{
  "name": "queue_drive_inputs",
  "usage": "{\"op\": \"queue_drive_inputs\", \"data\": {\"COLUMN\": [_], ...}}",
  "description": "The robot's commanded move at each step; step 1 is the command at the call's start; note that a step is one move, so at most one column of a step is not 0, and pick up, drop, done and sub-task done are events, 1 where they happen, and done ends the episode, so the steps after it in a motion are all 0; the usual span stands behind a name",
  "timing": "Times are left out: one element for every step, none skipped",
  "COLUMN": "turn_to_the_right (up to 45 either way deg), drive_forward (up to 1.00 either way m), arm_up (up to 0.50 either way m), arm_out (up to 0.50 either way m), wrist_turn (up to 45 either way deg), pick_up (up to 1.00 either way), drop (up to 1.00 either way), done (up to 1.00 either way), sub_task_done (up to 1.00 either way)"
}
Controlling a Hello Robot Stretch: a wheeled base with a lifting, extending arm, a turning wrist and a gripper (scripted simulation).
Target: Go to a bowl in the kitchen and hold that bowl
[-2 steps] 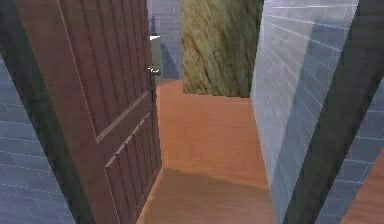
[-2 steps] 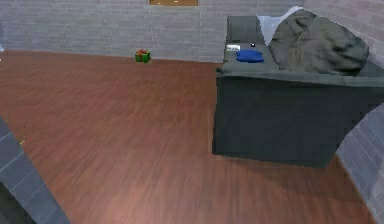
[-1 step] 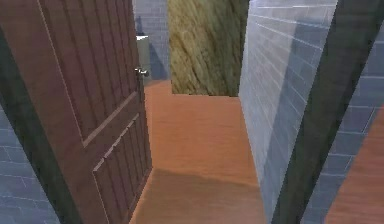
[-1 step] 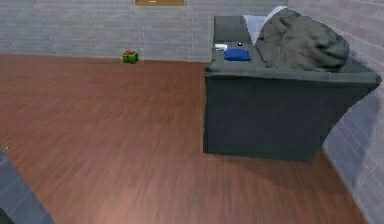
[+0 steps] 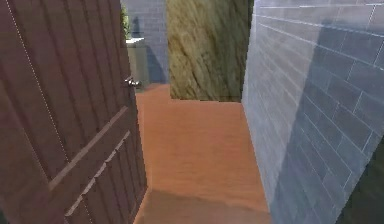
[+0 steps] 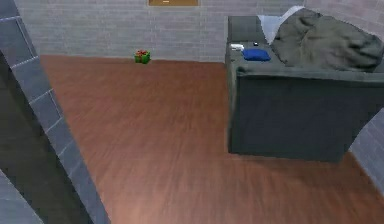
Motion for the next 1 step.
{"op": "queue_drive_inputs", "data": {"turn_to_the_right": [6.0], "drive_forward": [0.00], "arm_up": [0.00], "arm_out": [0.00], "wrist_turn": [0.0], "pick_up": [0.00], "drop": [0.00], "done": [0.00], "sub_task_done": [0.00]}}
